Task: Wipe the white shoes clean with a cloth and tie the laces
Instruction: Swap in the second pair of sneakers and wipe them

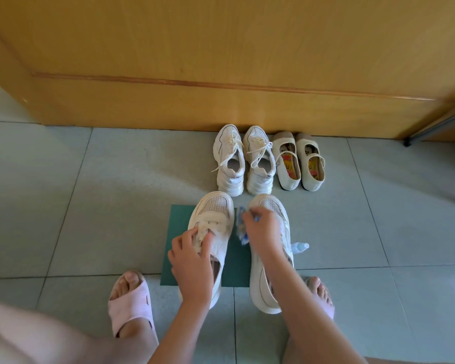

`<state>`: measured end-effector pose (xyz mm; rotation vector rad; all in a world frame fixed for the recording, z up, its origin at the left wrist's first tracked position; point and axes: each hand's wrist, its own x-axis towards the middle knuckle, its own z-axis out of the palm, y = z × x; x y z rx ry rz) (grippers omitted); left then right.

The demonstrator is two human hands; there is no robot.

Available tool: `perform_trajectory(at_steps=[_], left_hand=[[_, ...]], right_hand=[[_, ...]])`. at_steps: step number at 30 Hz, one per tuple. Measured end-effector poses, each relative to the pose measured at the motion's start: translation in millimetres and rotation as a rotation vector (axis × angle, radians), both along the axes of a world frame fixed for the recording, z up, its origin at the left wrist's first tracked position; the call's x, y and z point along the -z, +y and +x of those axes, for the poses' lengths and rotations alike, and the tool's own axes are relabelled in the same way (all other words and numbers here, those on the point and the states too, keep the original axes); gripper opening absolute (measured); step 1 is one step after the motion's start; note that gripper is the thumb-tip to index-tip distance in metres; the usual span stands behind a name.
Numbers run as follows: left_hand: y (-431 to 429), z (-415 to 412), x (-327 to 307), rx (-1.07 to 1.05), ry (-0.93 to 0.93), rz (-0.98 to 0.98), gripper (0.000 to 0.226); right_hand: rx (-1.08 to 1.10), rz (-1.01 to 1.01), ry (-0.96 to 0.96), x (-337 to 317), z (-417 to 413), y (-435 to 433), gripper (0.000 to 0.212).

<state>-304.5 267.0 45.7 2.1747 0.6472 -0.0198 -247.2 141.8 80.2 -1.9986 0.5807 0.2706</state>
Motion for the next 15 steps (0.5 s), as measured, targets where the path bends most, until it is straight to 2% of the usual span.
perform_trajectory(at_steps=[2,4,7,12,15], left_hand=[[-0.7,-0.1,-0.9,-0.004,0.002,0.018,0.038],[-1.3,0.1,-1.6,-0.004,-0.003,0.025,0.038],[-0.7,0.4,0.1,0.006,-0.011,0.040,0.038],[-0.2,0.4,2.7,-0.011,-0.019,0.028,0.036],[-0.5,1.1,3.0,-0.021,-0.026,0.015,0.036]], right_hand=[[0.102,0.019,-0.112,-10.9,26.8,-2.3,0.019],[0.106,0.034,-0.153,-12.1,55.8,0.4,0.036],[0.007,-0.042,-0.187,-0.6,84.9,15.4,0.042],[0.000,-0.002,-0.259,9.1,104.5,40.6,0.029],[-0.007,0.036,-0.232,17.9,103.6,50.5,0.023]])
